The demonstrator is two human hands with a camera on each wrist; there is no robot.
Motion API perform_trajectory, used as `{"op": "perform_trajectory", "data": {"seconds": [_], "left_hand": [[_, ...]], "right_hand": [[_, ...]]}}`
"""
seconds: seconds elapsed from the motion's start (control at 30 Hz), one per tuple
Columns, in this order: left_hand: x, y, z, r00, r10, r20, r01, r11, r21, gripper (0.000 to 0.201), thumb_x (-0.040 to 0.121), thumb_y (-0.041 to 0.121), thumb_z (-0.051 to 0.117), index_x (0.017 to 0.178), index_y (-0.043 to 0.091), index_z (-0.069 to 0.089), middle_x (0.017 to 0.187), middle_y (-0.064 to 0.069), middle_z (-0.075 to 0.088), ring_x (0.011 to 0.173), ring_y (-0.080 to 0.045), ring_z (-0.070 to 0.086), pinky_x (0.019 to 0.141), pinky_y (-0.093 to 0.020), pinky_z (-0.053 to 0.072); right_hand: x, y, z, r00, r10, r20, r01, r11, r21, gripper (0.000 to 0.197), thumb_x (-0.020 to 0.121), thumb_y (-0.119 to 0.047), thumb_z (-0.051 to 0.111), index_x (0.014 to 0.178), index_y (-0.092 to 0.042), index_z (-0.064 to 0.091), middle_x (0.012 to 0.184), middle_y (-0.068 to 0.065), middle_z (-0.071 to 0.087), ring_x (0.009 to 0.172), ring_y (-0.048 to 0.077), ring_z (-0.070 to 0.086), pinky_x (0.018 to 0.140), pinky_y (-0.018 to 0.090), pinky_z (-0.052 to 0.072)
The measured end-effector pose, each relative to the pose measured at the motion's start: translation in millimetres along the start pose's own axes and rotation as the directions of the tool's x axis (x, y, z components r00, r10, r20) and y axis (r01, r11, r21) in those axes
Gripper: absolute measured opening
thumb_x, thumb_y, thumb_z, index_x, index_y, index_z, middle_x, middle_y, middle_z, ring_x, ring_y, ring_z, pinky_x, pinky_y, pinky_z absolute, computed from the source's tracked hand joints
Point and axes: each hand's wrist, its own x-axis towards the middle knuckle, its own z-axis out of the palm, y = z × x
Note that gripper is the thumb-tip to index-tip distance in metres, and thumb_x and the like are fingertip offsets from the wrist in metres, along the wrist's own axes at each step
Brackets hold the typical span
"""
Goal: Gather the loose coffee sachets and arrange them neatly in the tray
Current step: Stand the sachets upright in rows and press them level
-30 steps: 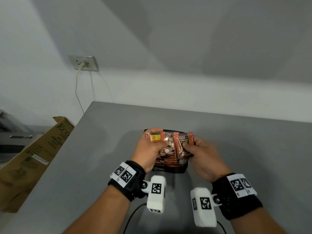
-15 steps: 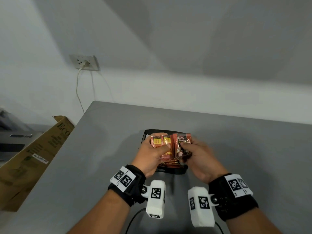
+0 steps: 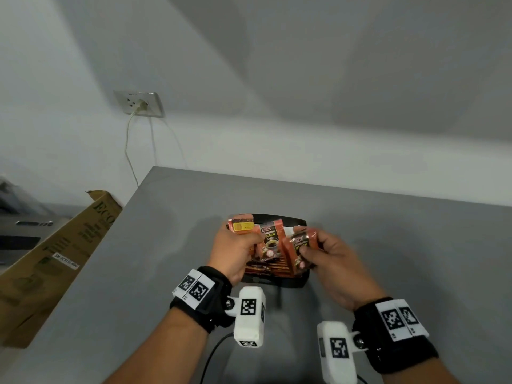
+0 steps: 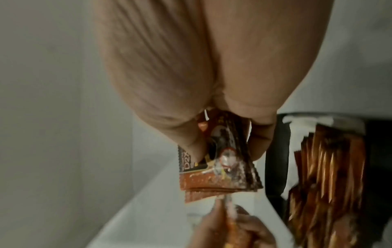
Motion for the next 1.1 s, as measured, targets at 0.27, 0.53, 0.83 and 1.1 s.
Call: {"op": "perform_trajectory", "data": {"seconds": [0.27,0.53,0.83,1.1], "left_hand": [[-12.8,-1.9,15.2,0.991,0.046,0.129,-0.053,0.997,0.051,0.034,0.085,-0.015,0.059,0.111,0.008,0.062,0.097,-0.018,0.071,0.084,-0.028,0.071,0.07,-0.04,0.057],[-15.1,-3.6,6.0,0.976,-0.012,0.218,0.009,1.0,0.014,0.038,0.092,-0.012,0.056,0.121,0.012,0.057,0.102,-0.016,0.071,0.087,-0.029,0.072,0.076,-0.047,0.061],[-19.7,-7.3,12.7,0.972,-0.112,0.208,0.111,0.994,0.02,0.024,0.094,0.032,0.065,0.112,0.016,0.062,0.099,-0.011,0.068,0.084,-0.023,0.068,0.067,-0.036,0.057],[-6.3,0.1,2.5,0.998,-0.056,0.031,0.058,0.997,-0.043,0.038,0.083,-0.011,0.065,0.113,0.012,0.057,0.099,-0.014,0.063,0.069,-0.021,0.069,0.057,-0.034,0.054]], "right_hand": [[9.0,1.6,14.3,0.989,0.127,-0.07,-0.121,0.989,0.085,0.023,0.1,0.003,0.05,0.098,-0.009,0.07,0.079,0.006,0.077,0.063,0.012,0.071,0.053,0.021,0.053],[10.4,-7.9,6.9,0.991,0.129,-0.038,-0.109,0.936,0.334,0.027,0.1,-0.001,0.049,0.122,0.006,0.063,0.1,0.022,0.075,0.077,0.027,0.074,0.054,0.029,0.056],[10.3,-3.4,13.4,0.999,-0.024,-0.034,0.03,0.983,0.181,0.019,0.098,0.003,0.052,0.106,-0.006,0.067,0.09,0.011,0.076,0.078,0.02,0.071,0.066,0.03,0.058],[-1.1,-6.7,-5.1,0.99,-0.07,0.126,0.105,0.95,-0.293,0.036,0.093,0.006,0.062,0.114,-0.022,0.069,0.103,-0.005,0.075,0.095,0.007,0.07,0.08,0.021,0.056]]}}
